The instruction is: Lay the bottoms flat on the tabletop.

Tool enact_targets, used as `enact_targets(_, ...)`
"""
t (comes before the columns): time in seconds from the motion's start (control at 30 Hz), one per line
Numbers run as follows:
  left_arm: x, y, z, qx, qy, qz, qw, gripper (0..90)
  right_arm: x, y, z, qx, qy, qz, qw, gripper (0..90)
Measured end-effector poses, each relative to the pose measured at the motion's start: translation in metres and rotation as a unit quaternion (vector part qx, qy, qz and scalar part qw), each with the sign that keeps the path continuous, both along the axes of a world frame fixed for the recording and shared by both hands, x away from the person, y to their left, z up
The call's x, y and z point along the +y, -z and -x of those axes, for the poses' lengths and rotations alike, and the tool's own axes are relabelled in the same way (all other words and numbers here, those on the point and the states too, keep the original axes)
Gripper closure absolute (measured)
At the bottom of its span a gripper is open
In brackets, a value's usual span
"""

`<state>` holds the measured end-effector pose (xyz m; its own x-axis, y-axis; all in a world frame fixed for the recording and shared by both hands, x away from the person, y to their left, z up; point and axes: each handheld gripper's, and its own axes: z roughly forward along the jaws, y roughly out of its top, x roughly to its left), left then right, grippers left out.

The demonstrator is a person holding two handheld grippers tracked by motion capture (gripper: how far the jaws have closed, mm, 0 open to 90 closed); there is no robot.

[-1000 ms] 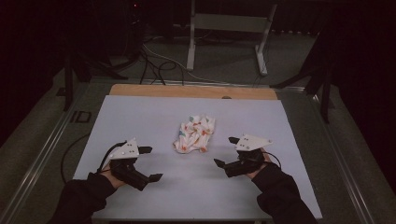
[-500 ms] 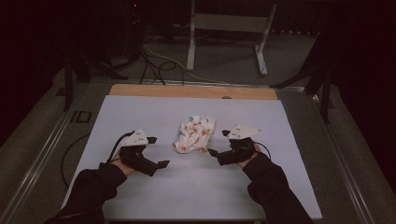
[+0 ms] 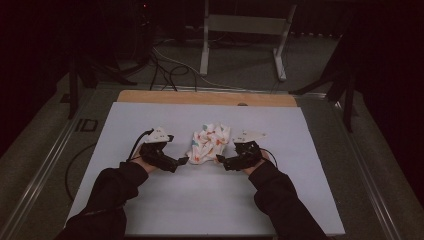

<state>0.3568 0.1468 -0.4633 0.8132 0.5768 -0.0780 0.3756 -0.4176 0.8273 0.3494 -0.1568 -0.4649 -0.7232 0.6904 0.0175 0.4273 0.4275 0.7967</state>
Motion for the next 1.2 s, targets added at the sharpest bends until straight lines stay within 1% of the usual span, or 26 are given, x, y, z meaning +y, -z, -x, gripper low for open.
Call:
enact_targets(0.07,-0.003,0.003,-0.004,-0.006,-0.005,-0.006,1.0,0.2,0.001,0.004,-0.001,0.009,0.013,0.005,0.9999,18.8)
enact_targets(0.1,-0.003,0.003,-0.004,-0.006,-0.005,-0.006,1.0,0.2,0.001,0.004,-0.001,0.009,0.013,0.005,0.9999,18.8)
enact_targets(0.13,-0.006,0.006,-0.009,-0.005,-0.008,-0.01,0.9999,0.3,0.002,0.008,-0.002,0.012,0.017,0.007,0.9998,22.9)
enact_targets(0.17,-0.006,0.006,-0.009,-0.005,-0.008,-0.01,0.9999,0.3,0.002,0.008,-0.002,0.012,0.017,0.007,0.9998,22.9)
enact_targets(0.2,-0.009,0.009,-0.013,-0.005,-0.013,-0.013,0.9998,0.3,0.002,0.013,-0.002,0.016,0.017,0.004,0.9997,25.2)
enact_targets(0.23,-0.011,0.011,-0.015,-0.001,-0.016,-0.021,0.9997,0.8,0.003,0.014,-0.001,0.02,0.018,0.002,0.9996,26.3)
enact_targets(0.3,-0.015,0.015,-0.02,0.022,-0.02,-0.026,0.9992,1.5,0.005,0.018,-0.001,0.024,0.017,0.006,0.9995,28.9)
enact_targets(0.33,-0.015,0.015,-0.02,0.022,-0.02,-0.026,0.9992,2.2,0.005,0.018,-0.001,0.024,0.017,0.006,0.9995,28.9)
enact_targets(0.37,-0.019,0.02,-0.024,0.033,-0.023,-0.033,0.9987,3.1,0.008,0.022,0.0,0.024,0.02,0.014,0.9994,33.2)
enact_targets(0.43,-0.024,0.025,-0.028,0.043,-0.029,-0.041,0.9978,4.9,0.009,0.026,0.0,0.028,0.021,0.016,0.9993,37.4)
enact_targets(0.47,-0.024,0.025,-0.028,0.043,-0.029,-0.041,0.9978,7.5,0.011,0.027,0.0,0.031,0.023,0.022,0.999,39.0)
enact_targets(0.5,-0.028,0.029,-0.032,0.048,-0.032,-0.043,0.9974,9.7,0.012,0.03,-0.001,0.032,0.019,0.027,0.999,39.9)
enact_targets(0.57,-0.029,0.03,-0.034,0.051,-0.034,-0.044,0.9972,11.1,0.013,0.032,-0.001,0.035,0.019,0.032,0.9987,41.7)
enact_targets(0.63,-0.032,0.034,-0.039,0.056,-0.044,-0.044,0.9965,18.1,0.017,0.038,-0.001,0.04,0.016,0.044,0.9981,46.5)
enact_targets(0.67,-0.033,0.036,-0.04,0.057,-0.045,-0.042,0.9965,18.1,0.017,0.038,-0.001,0.04,0.016,0.044,0.9981,46.5)
enact_targets(0.7,-0.035,0.039,-0.043,0.063,-0.049,-0.042,0.996,24.5,0.02,0.041,-0.001,0.042,0.018,0.052,0.9976,50.1)
enact_targets(0.73,-0.035,0.039,-0.043,0.063,-0.049,-0.042,0.996,26.5,0.02,0.041,-0.001,0.042,0.018,0.052,0.9976,50.1)
enact_targets(0.77,-0.037,0.041,-0.045,0.064,-0.05,-0.049,0.9955,26.5,0.02,0.043,-0.002,0.043,0.016,0.055,0.9974,51.1)
enact_targets(0.8,-0.039,0.044,-0.048,0.068,-0.051,-0.055,0.9949,30.7,0.022,0.046,-0.002,0.045,0.02,0.066,0.9966,55.2)
enact_targets(0.93,-0.041,0.047,-0.052,0.072,-0.052,-0.056,0.9945,41.2,0.024,0.049,-0.002,0.047,0.012,0.077,0.9959,63.5)
enact_targets(1.0,-0.044,0.05,-0.055,0.078,-0.051,-0.058,0.9939,44.4,0.024,0.05,-0.002,0.05,0.012,0.074,0.9959,68.5)
enact_targets(1.07,-0.048,0.053,-0.057,0.08,-0.049,-0.063,0.9936,48.2,0.025,0.05,-0.003,0.048,0.009,0.076,0.9959,72.8)
enact_targets(1.1,-0.048,0.053,-0.057,0.08,-0.049,-0.063,0.9936,50.8,0.025,0.05,-0.004,0.048,0.005,0.076,0.9959,77.3)
enact_targets(1.13,-0.049,0.054,-0.058,0.081,-0.049,-0.065,0.9934,50.8,0.025,0.05,-0.004,0.048,0.005,0.076,0.9959,77.3)
enact_targets(1.17,-0.053,0.055,-0.06,0.083,-0.048,-0.073,0.9926,58.8,0.027,0.049,-0.004,0.044,0.005,0.078,0.996,82.7)
enact_targets(1.2,-0.055,0.056,-0.061,0.083,-0.049,-0.075,0.9925,62.5,0.027,0.049,-0.004,0.044,0.006,0.078,0.996,84.4)
